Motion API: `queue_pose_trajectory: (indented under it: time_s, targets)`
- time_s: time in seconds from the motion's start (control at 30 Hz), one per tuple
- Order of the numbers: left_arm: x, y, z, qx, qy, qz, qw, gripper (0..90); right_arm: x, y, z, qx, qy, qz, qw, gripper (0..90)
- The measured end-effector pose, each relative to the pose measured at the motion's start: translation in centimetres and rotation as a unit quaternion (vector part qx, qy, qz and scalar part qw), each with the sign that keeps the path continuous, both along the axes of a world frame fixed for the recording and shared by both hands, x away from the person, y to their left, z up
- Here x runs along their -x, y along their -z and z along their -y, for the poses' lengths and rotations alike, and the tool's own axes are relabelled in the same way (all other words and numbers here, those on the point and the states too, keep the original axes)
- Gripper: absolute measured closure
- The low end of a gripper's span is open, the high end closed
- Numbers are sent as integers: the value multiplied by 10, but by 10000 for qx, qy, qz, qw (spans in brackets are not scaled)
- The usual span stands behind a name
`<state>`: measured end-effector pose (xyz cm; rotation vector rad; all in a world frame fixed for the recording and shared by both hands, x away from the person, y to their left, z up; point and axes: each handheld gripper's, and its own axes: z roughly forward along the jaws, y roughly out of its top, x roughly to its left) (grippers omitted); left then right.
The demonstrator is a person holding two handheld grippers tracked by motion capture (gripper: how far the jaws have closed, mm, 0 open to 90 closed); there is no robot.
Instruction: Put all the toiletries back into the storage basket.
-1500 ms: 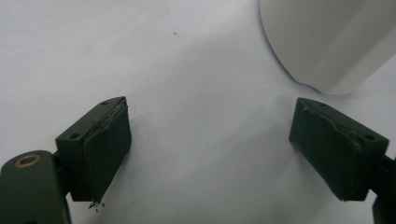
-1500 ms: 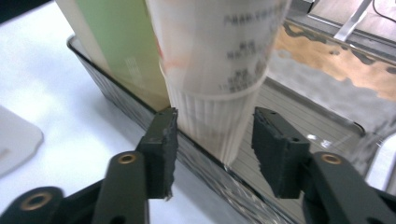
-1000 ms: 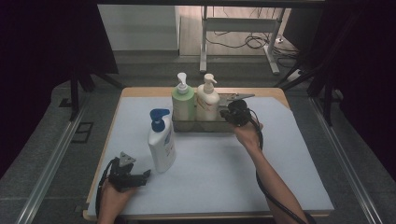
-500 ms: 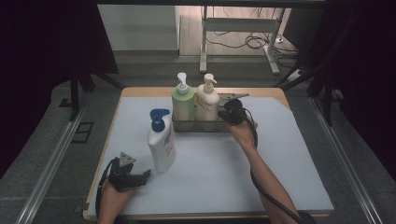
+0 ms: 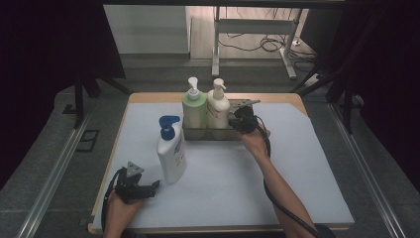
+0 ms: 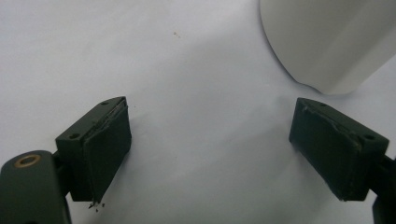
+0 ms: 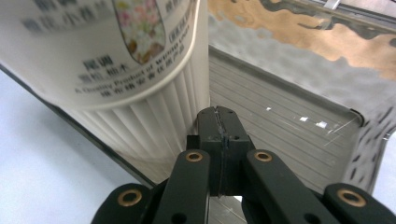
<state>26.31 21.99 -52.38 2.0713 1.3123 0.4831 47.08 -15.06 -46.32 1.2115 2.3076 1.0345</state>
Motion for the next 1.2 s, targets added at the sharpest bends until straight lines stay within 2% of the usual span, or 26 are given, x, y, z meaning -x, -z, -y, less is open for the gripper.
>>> queue_pose_trajectory:
  time_s: [0.77, 1.0, 1.1, 1.2]
  targets:
    - [0, 0, 0, 2, -1, 0, 10000, 128, 4, 1, -13, -14, -299, -62, 9995, 894]
    - [0, 0, 0, 2, 0, -1, 10000, 128, 4, 1, -12, -62, -375, -60, 9993, 893]
    - [0, 0, 0, 3, -1, -1, 10000, 128, 2, -4, -10, -179, -347, -1, 9992, 893]
    - [0, 0, 0, 3, 0, -2, 10000, 128, 1, -6, -11, -172, -350, -19, 9992, 894]
